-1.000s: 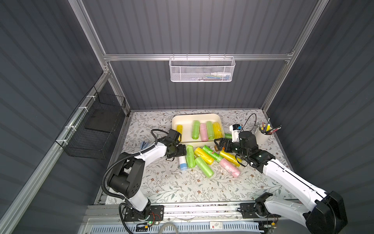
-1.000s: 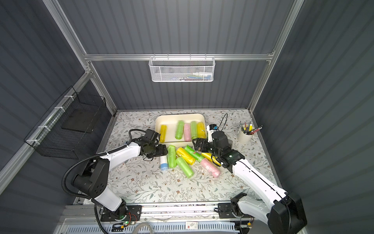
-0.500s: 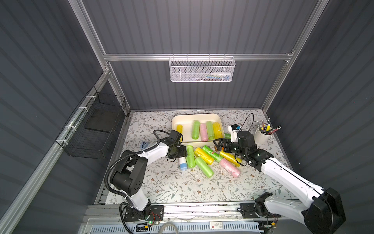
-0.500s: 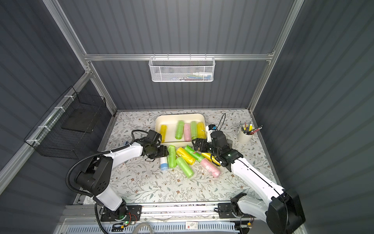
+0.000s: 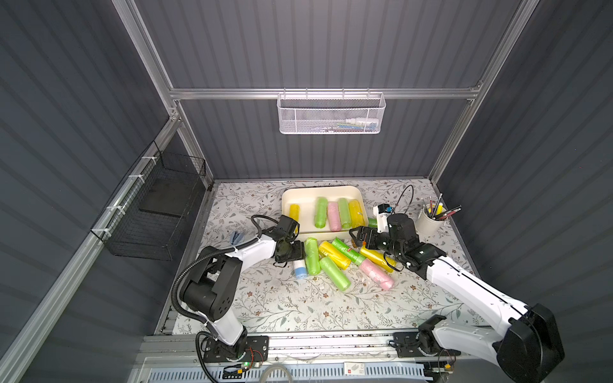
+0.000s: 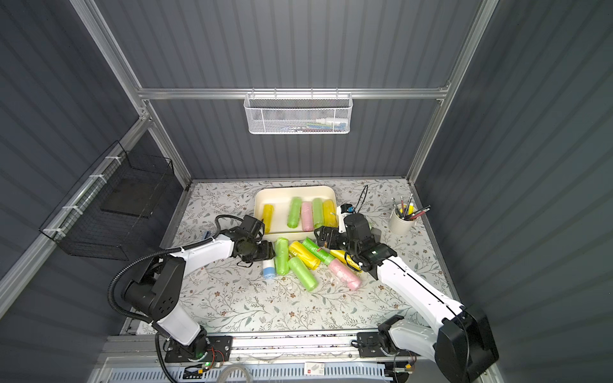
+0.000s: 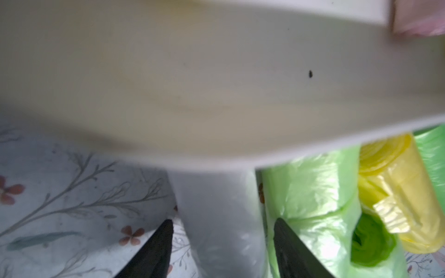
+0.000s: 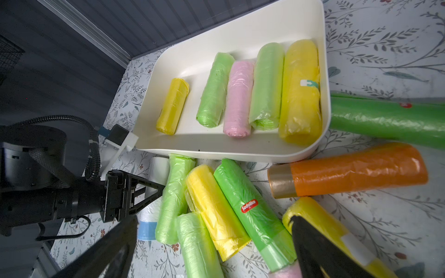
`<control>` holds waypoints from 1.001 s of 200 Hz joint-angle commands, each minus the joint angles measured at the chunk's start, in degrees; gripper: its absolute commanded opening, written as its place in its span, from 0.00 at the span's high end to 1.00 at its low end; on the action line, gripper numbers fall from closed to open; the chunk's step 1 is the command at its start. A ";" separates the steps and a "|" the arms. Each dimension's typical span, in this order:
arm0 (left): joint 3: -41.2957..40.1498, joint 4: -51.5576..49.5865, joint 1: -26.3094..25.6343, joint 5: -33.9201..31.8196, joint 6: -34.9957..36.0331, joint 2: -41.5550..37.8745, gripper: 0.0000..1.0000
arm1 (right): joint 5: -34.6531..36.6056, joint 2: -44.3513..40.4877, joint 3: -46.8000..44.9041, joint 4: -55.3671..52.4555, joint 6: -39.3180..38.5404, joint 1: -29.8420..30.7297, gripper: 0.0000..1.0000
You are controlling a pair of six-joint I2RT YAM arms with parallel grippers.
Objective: Put the roll of trash bags into the storage box
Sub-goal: Pick up the roll of trash bags from the center of the board.
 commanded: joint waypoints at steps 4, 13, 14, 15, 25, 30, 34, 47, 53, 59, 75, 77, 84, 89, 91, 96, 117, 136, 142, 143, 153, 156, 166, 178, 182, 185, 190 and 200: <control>-1.77 -1.61 -0.34 -0.79 0.01 -2.25 0.33 | 0.17 0.34 1.45 -0.72 -0.48 -0.15 0.01; -1.98 -1.55 -0.34 -0.87 -0.05 -2.07 0.33 | 0.17 0.38 1.60 -0.80 -0.46 -0.15 0.01; -1.99 -1.54 -0.34 -0.87 -0.06 -2.11 0.33 | 0.17 0.38 1.61 -0.79 -0.46 -0.15 0.01; -2.00 -1.54 -0.34 -0.88 -0.01 -2.04 0.33 | 0.13 0.43 1.61 -0.82 -0.42 -0.15 0.01; -1.93 -1.36 -0.34 -0.88 -0.05 -1.66 0.33 | 0.13 0.39 1.70 -0.81 -0.35 -0.20 0.01; -1.84 -1.39 -0.34 -0.88 -0.06 -1.41 0.34 | 0.10 0.25 1.70 -0.86 -0.33 -0.22 0.01; -1.67 -1.40 -0.41 -0.83 -0.02 -1.23 0.34 | 0.10 0.26 1.77 -0.91 -0.35 -0.21 0.01; -1.30 -1.40 -0.43 -0.70 0.02 -0.85 0.39 | -0.04 0.09 1.79 -1.14 -0.25 -0.19 0.01; -1.20 -1.30 -0.43 -0.62 -0.05 -0.74 0.41 | -0.16 -0.13 1.79 -1.30 -0.09 -0.24 0.01; -1.09 -1.34 -0.43 -0.78 -0.01 -0.63 0.42 | -0.33 -0.41 1.70 -1.35 -0.10 -0.20 0.01; -1.14 -1.47 -0.43 -1.38 0.00 -0.71 0.43 | -1.05 -0.92 1.31 -1.24 0.09 -0.22 0.01; -1.15 -1.45 -0.43 -1.40 -0.02 -0.67 0.43 | -1.19 -0.98 1.25 -1.24 0.13 -0.23 0.01; -0.98 -1.76 -0.43 -1.56 0.09 -0.49 0.44 | -1.44 -1.20 0.94 -0.97 0.35 -0.18 0.01; -0.87 -1.96 -0.43 -1.58 0.08 -0.46 0.44 | -1.46 -1.38 0.68 -0.64 0.50 -0.18 0.01; -0.73 -2.01 -0.43 -1.58 0.06 -0.36 0.44 | -1.49 -1.51 0.54 -0.45 0.61 -0.24 0.01; -0.60 -2.30 -0.43 -1.61 0.20 -0.34 0.45 | -1.50 -1.60 0.33 0.00 0.79 -0.23 0.01; -1.23 -1.43 -0.43 -1.49 -0.04 -1.00 0.46 | -2.05 -1.16 -0.07 2.64 2.10 -0.22 0.01; -3.26 1.06 -0.43 -1.57 -1.49 -2.71 0.49 | -4.70 0.39 1.58 3.14 2.35 -0.24 0.01; -3.59 1.33 -0.43 -1.58 -1.79 -3.14 0.50 | -5.09 0.85 2.29 2.72 2.45 -0.22 0.01; -3.64 1.39 -0.43 -1.58 -1.80 -3.17 0.50 | -5.23 0.92 2.39 2.69 2.44 -0.23 0.01; -3.64 1.33 -0.42 -1.67 -1.93 -3.37 0.51 | -5.66 1.48 3.12 2.48 2.52 -0.29 0.01; -3.67 1.34 -0.43 -1.67 -1.87 -3.37 0.52 | -5.85 1.57 3.23 2.53 2.62 -0.22 0.01; -3.42 0.93 -0.43 -1.84 -1.51 -3.42 0.53 | -6.11 1.87 3.37 2.95 2.92 -0.26 0.01; -3.21 0.31 -0.43 -2.32 -1.14 -3.46 0.55 | -6.35 2.13 3.35 3.67 3.21 -0.18 0.01; -3.17 0.19 -0.43 -2.49 -1.05 -3.54 0.56 | -6.35 2.18 3.41 3.71 3.31 -0.23 0.01; -3.20 0.21 -0.43 -2.61 -1.09 -3.55 0.56 | -6.40 2.27 3.52 3.71 3.31 -0.19 0.01; -3.20 0.12 -0.43 -2.71 -1.06 -3.72 0.56 | -6.52 2.49 3.63 3.71 3.38 -0.20 0.01; -2.86 -0.04 -0.43 -2.69 -0.95 -3.86 0.58 | -6.81 2.66 3.89 3.74 3.57 -0.19 0.01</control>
